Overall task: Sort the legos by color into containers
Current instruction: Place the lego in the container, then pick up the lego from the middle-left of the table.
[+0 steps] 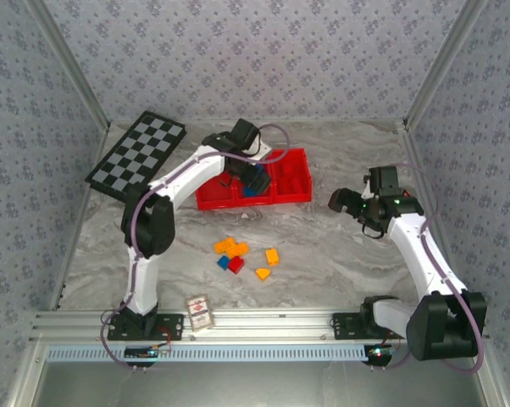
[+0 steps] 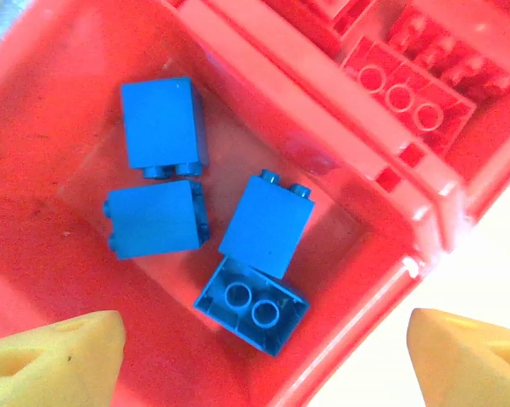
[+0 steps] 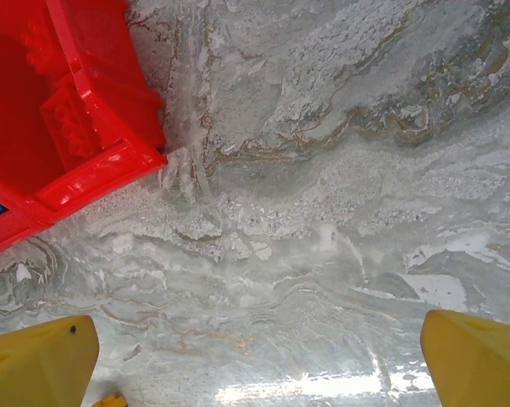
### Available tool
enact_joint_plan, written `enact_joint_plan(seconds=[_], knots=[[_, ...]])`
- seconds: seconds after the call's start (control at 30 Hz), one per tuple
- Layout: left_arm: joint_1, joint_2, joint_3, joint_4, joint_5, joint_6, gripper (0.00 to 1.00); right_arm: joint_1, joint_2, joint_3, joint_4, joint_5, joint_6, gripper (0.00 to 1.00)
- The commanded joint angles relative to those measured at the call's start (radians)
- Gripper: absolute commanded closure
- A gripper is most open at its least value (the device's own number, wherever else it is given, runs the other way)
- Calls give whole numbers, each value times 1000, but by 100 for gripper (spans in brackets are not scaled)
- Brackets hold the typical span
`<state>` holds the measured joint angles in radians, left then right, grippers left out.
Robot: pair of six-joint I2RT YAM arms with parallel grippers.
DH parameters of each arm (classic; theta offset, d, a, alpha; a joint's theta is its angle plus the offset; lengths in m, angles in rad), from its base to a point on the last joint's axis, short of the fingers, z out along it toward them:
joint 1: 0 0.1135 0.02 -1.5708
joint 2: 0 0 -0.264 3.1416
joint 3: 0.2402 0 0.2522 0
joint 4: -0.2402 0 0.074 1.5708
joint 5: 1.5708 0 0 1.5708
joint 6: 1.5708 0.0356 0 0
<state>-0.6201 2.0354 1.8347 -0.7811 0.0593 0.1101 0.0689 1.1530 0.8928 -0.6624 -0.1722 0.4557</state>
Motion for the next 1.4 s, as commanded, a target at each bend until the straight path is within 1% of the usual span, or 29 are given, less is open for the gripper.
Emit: enact_joint_plan(seconds=[0.0,0.1,0.17,0.23,0.3,0.37,0.43,0.5,0.53,0.6,0.7,0.73,0.83,1.0,1.1,1.13,1.27,1.37], knots=[[-54,-111,-74,11,-17,-64,1,16,15,33,-11,-4,-9,0],[-133,-176,-152,-3,-82,-126,0,27,30,31,4,0,3,0],[-183,-203,-194,-29,-149,-199,0,36,44,34,10,12,12,0],[-228,-220,-218,-77,-219,-340,0,44,59,38,9,29,16,0],[-261,-233,-247,-106,-211,-473,0,45,71,45,2,49,16,0],[-313,-245,-278,-112,-225,-586,0,45,81,51,-6,67,15,0],[-380,-236,-266,-163,-310,-704,1,45,86,54,-9,78,15,0],[-431,-219,-246,-206,-368,-807,3,42,87,52,-8,76,12,0],[-450,-213,-249,-205,-370,-860,6,40,86,48,-7,72,13,0],[-468,-216,-281,-173,-332,-951,11,35,79,41,-10,63,14,0],[-482,-246,-369,-68,-254,-1074,18,14,50,10,13,18,-8,0],[-484,-253,-398,-35,-231,-1114,18,6,34,-6,24,3,-15,0],[-490,-256,-437,-3,-205,-1186,20,-21,-7,-43,34,-21,-36,0],[-504,-223,-426,-14,-203,-1236,21,-82,-62,-108,50,-65,-62,0],[-507,-182,-410,-3,-163,-1243,22,-108,-82,-153,57,-102,-63,0],[-509,-169,-404,-2,-152,-1247,23,-110,-85,-168,89,-114,-65,0],[-512,-134,-389,-6,-136,-1247,24,-124,-80,-193,111,-131,-66,0],[-514,-118,-381,-8,-127,-1243,28,-133,-77,-193,124,-139,-71,0]])
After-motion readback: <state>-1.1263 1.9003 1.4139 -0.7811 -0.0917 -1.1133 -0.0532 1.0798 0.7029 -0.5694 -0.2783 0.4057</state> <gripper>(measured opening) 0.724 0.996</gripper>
